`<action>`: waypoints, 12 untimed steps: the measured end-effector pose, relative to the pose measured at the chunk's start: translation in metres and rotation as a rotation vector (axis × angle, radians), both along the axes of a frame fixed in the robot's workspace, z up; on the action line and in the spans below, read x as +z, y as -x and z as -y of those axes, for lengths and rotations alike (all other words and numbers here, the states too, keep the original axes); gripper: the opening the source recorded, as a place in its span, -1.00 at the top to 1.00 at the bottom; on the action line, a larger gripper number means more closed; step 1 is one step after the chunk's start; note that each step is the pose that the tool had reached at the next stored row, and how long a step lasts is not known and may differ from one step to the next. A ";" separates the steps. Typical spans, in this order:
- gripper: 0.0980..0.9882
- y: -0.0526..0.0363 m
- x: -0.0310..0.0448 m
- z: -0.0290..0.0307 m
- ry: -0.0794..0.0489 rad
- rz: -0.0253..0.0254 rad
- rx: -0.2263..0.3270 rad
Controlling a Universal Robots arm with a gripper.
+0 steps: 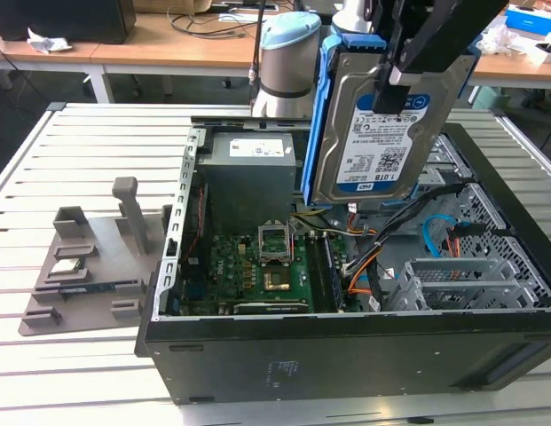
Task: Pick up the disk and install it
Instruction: 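Pick up the disk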
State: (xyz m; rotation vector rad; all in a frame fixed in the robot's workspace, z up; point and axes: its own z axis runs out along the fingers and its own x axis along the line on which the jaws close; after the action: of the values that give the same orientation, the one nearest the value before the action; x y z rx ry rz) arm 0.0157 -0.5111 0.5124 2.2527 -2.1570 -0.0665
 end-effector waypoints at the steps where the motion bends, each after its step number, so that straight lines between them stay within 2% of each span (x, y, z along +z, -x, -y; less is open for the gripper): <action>1: 0.41 0.0000 -0.0001 0.0017 0.000 0.0000 0.000; 5: 0.41 0.0000 -0.0004 0.0065 0.000 0.0000 0.000; 12: 0.41 0.0000 -0.0018 0.0187 0.000 0.0000 0.000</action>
State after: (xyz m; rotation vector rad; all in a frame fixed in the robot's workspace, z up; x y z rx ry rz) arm 0.0157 -0.5298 0.5106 2.2526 -2.1570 -0.0664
